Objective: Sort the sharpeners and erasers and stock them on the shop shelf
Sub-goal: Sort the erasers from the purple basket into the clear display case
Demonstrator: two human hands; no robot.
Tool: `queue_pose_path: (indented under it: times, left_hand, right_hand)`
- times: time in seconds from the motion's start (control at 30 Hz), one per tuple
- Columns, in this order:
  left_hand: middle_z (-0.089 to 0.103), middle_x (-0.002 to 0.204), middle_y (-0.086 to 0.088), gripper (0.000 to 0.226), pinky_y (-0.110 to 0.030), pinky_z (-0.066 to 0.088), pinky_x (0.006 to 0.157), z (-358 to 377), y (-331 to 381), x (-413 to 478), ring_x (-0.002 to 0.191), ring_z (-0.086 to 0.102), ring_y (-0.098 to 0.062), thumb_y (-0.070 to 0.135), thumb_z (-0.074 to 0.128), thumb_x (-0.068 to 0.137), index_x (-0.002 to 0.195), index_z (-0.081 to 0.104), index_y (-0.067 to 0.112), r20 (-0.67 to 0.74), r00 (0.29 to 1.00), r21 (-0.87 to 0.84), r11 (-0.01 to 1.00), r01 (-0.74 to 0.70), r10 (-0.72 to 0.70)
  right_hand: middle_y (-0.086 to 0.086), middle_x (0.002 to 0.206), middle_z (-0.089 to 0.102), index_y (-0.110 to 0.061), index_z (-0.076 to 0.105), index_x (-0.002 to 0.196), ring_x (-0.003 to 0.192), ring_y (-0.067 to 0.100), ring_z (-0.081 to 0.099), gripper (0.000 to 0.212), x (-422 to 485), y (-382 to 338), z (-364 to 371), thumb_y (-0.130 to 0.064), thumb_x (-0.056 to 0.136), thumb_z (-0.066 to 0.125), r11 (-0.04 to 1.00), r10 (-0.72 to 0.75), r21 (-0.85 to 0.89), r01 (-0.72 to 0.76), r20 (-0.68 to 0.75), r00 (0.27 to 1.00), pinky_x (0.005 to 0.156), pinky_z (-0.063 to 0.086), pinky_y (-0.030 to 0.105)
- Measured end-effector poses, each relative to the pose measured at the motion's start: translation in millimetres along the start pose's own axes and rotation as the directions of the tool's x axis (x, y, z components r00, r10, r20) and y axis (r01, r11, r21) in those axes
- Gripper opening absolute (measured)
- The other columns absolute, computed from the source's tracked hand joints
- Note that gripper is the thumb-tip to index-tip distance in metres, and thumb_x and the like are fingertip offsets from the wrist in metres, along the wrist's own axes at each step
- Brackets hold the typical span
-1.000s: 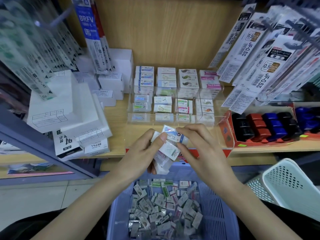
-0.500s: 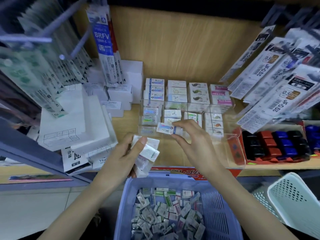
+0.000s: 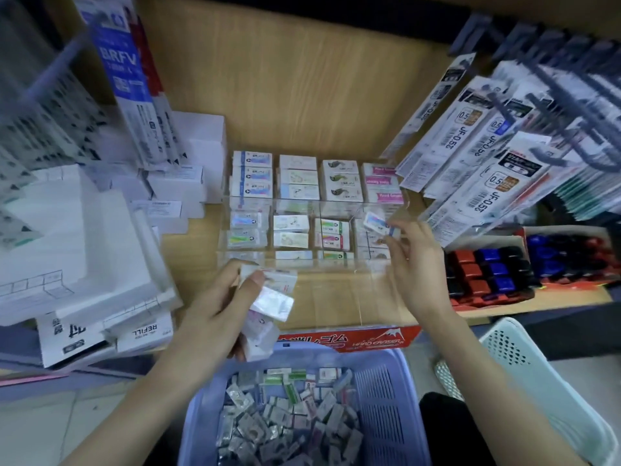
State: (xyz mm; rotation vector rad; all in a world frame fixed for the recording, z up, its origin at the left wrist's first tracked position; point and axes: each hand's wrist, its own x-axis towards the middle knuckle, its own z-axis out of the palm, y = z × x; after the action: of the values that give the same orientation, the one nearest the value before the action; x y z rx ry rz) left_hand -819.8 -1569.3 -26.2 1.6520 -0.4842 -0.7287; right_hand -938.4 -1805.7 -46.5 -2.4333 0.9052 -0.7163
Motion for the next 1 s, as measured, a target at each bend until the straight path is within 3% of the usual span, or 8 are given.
queue_pose_path:
  times: [0.1, 0.2, 0.43, 0.57, 0.63, 0.7, 0.77, 1.0]
  left_hand:
    - [0.051, 0.066, -0.024, 0.045, -0.027, 0.036, 0.046, 10, 0, 8, 0.048, 0.05, -0.026, 0.052, 0.047, 0.082, 0.085, 0.047, 0.007, 0.035, 0.998, 0.075, 0.996, -0.045, 0.042]
    - [0.046, 0.056, -0.019, 0.034, -0.024, 0.035, 0.038, 20, 1, 15, 0.04, 0.049, -0.025, 0.048, 0.048, 0.084, 0.076, 0.045, 0.015, 0.028, 0.999, 0.041, 0.999, -0.021, 0.02]
    - [0.043, 0.047, -0.003, 0.033, -0.021, 0.034, 0.035, 27, -1, 19, 0.036, 0.043, -0.018, 0.035, 0.049, 0.092, 0.06, 0.049, 0.038, 0.031, 0.999, -0.008, 1.0, -0.007, 0.007]
    - [0.061, 0.07, -0.023, 0.028, -0.023, 0.037, 0.041, 22, -2, 20, 0.056, 0.053, -0.034, 0.047, 0.049, 0.084, 0.084, 0.059, 0.021, 0.05, 0.998, -0.051, 0.998, 0.044, -0.041]
    - [0.061, 0.078, -0.027, 0.035, -0.02, 0.037, 0.043, 22, -4, 20, 0.062, 0.054, -0.036, 0.05, 0.049, 0.083, 0.089, 0.062, 0.018, 0.039, 0.996, -0.061, 0.995, 0.077, -0.074]
    - [0.062, 0.081, -0.027, 0.027, -0.017, 0.039, 0.042, 22, -3, 21, 0.064, 0.054, -0.032, 0.043, 0.049, 0.091, 0.09, 0.066, 0.022, 0.019, 0.993, -0.099, 0.988, 0.116, -0.115]
    - [0.064, 0.083, -0.025, 0.026, -0.016, 0.041, 0.043, 23, -3, 22, 0.064, 0.056, -0.025, 0.038, 0.048, 0.094, 0.09, 0.068, 0.021, 0.012, 0.991, -0.123, 0.983, 0.136, -0.136]
    - [0.065, 0.07, -0.003, 0.029, -0.02, 0.042, 0.044, 27, 0, 14, 0.06, 0.058, -0.018, 0.048, 0.053, 0.076, 0.086, 0.066, 0.024, 0.096, 0.99, -0.13, 0.985, 0.116, -0.104]
  right_hand:
    - [0.009, 0.105, 0.062, -0.005, 0.065, 0.105, 0.093, 0.026, 0.06, 0.017, 12, -2, -3, -0.004, 0.088, 0.06, 0.975, -0.195, -0.087, 0.204, 0.102, 0.975, 0.077, 0.049, 0.035]
    - [0.007, 0.093, 0.07, -0.007, 0.07, 0.093, 0.085, 0.029, 0.063, 0.015, 23, -13, 14, -0.007, 0.078, 0.072, 0.892, -0.337, -0.254, 0.374, 0.175, 0.925, 0.072, 0.05, 0.034]
    - [-0.008, 0.054, 0.058, -0.017, 0.062, 0.051, 0.074, 0.022, 0.052, 0.027, 49, -10, 59, -0.006, 0.045, 0.086, 0.734, -0.205, -0.609, 0.301, 0.224, 0.953, 0.066, 0.022, 0.028]
    - [-0.001, 0.076, 0.063, -0.017, 0.07, 0.06, 0.083, 0.026, 0.053, 0.017, 49, -13, 56, -0.013, 0.052, 0.086, 0.677, -0.255, -0.657, 0.332, 0.214, 0.943, 0.073, 0.026, 0.031]
    - [0.003, 0.092, 0.062, -0.014, 0.075, 0.084, 0.093, 0.026, 0.051, 0.013, 42, -24, 44, -0.022, 0.075, 0.076, 0.852, -0.201, -0.445, 0.274, 0.204, 0.958, 0.082, 0.034, 0.035]
    - [-0.003, 0.096, 0.062, -0.018, 0.072, 0.096, 0.092, 0.014, 0.053, 0.013, 23, -52, 20, -0.025, 0.088, 0.064, 0.998, -0.053, 0.058, 0.035, 0.333, 0.942, 0.082, 0.039, 0.025]
    - [-0.006, 0.094, 0.066, -0.02, 0.069, 0.097, 0.084, 0.003, 0.059, 0.012, -1, -75, 3, -0.02, 0.092, 0.058, 0.857, -0.019, 0.447, -0.256, 0.524, 0.851, 0.076, 0.044, 0.016]
    - [0.01, 0.079, 0.066, -0.011, 0.066, 0.096, 0.063, 0.011, 0.06, 0.012, -29, -86, 0, -0.004, 0.088, 0.06, 0.569, 0.204, 0.628, -0.531, 0.517, 0.831, 0.059, 0.048, 0.022]
